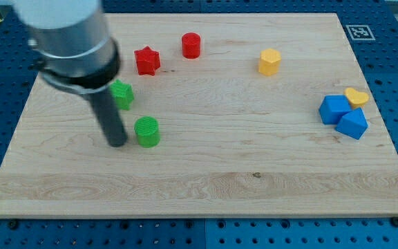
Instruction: Move the green circle diagonal to the yellow hexagon
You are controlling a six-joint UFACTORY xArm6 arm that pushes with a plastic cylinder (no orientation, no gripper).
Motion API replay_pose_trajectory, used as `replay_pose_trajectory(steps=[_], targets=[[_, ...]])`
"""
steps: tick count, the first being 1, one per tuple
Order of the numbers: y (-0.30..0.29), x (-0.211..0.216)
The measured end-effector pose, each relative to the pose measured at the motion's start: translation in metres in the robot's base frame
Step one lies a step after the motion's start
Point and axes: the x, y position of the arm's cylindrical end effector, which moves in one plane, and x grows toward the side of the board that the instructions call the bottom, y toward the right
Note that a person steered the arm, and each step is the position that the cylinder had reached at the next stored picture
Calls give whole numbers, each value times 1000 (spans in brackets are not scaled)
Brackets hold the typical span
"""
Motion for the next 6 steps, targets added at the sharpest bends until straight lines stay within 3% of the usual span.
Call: replay_pose_trajectory(steps=[2,4,6], targets=[[111,-17],[62,-27],[187,-45]])
